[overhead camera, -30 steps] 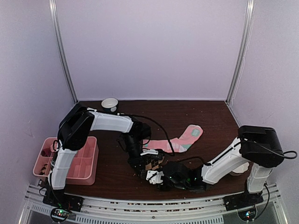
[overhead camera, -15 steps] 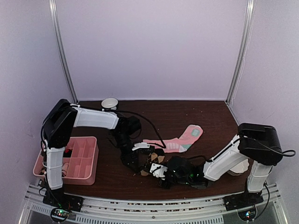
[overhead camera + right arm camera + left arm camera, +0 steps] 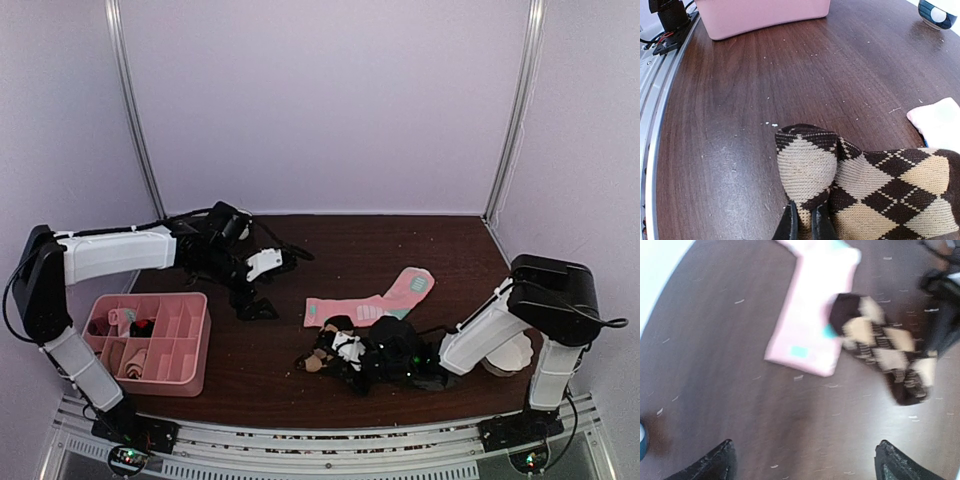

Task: Roll the socks
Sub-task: Roll the sock.

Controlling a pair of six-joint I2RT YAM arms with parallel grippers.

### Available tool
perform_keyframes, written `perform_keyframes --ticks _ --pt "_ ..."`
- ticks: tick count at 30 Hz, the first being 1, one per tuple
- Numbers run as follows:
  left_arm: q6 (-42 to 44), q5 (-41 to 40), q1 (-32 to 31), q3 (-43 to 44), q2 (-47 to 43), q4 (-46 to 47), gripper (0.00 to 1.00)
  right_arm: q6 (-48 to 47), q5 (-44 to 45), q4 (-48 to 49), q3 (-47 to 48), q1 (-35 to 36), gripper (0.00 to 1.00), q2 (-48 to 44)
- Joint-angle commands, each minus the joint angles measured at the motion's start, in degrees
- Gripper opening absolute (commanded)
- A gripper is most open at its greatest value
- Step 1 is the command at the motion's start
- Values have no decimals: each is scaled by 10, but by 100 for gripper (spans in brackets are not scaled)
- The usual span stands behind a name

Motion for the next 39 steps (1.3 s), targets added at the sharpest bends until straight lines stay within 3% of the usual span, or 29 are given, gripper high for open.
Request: perform_keyframes --ticks 1,3,4,7,11,14,17,20,27,39 --pt "-16 -85 13 -89 -88 180 98 30 -24 -100 -27 -12 0 37" --pt "-42 -143 16 -91 -65 202 98 36 -29 -98 -28 -15 0 40" --pt "-38 -135 19 -57 -36 155 98 40 -34 -96 -29 -17 0 41" --pt "25 21 29 21 22 30 97 53 -46 -90 -32 -26 0 45" --pt "105 56 -39 -21 8 42 93 79 -71 -70 -41 -43 0 56" --pt "155 84 -80 -32 23 23 84 89 -86 -69 -43 -53 0 67" --pt "172 81 -118 -35 46 16 75 98 -101 -63 -47 -64 0 74" --pt "171 70 -149 -45 59 36 74 102 -110 -63 -50 -72 0 76" --pt "157 47 -164 -25 108 63 56 107 -126 -58 -52 -77 0 79" --pt "122 1 -181 -31 103 131 60 110 -145 -63 -41 -79 0 91"
